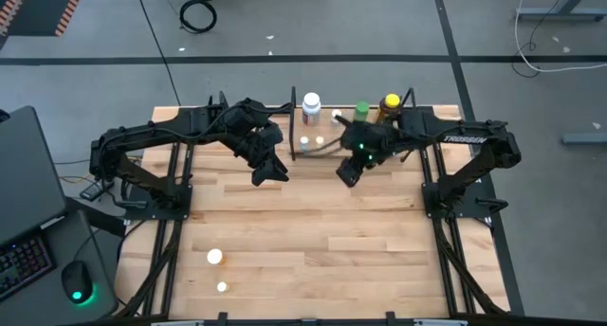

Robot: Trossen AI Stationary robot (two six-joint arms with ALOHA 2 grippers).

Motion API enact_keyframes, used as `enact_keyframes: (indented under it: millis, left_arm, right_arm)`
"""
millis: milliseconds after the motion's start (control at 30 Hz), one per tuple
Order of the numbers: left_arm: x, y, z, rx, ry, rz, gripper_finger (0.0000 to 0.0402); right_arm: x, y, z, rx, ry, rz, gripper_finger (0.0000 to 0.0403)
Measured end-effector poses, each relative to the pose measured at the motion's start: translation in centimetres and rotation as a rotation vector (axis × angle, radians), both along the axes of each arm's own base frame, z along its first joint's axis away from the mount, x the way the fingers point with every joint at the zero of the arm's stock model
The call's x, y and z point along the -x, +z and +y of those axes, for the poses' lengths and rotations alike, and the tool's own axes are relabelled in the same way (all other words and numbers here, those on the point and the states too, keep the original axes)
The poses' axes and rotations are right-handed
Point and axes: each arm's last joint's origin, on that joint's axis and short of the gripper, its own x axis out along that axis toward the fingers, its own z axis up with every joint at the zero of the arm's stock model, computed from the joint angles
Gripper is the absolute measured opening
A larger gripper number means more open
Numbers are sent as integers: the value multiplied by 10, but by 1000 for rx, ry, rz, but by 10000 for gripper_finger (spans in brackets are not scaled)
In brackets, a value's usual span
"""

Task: Pick and place medicine bottles onto shelf by color
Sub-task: Put the orange pill bottle on the shelf

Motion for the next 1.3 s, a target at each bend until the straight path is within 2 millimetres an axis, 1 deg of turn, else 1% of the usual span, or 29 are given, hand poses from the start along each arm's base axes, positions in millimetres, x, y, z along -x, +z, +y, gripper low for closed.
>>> enact_keyframes:
  millis: [167, 300, 367, 567, 667, 733, 867, 933, 1033, 1133, 1300]
  left_arm:
    - [-1, 1, 0, -3, 0, -19, 182]
    - [-7, 9, 1, -14, 10, -117, 182]
    - [-10, 15, 2, 16, 52, -164, 180]
    - [-17, 30, 2, 140, 129, -285, 177]
    - [-17, 30, 1, 159, 134, -277, 179]
    - [-15, 24, -4, 218, 157, -193, 180]
    - [-4, 2, -24, 273, 158, 110, 175]
    - [5, -9, -38, 256, 152, 264, 172]
    - [18, -20, -58, 185, 192, 440, 169]
    - [27, -25, -78, 131, 237, 532, 169]
    - [35, -26, -110, 97, 179, 563, 169]
  right_arm:
    - [-3, 3, 26, 45, 47, -54, 215]
    - [-1, 2, 37, 100, 64, -53, 215]
    - [0, 2, 40, 110, 71, -46, 215]
    - [12, -3, 54, 127, 105, 61, 215]
    - [18, -5, 59, 174, 111, 105, 215]
    - [22, -6, 61, 202, 97, 135, 215]
    - [29, -6, 59, 275, 75, 173, 215]
    - [33, -5, 57, 314, 62, 188, 215]
    - [34, -4, 52, 347, 37, 203, 215]
    - [33, -4, 47, 354, 20, 205, 215]
    - [26, -2, 42, 347, 15, 145, 215]
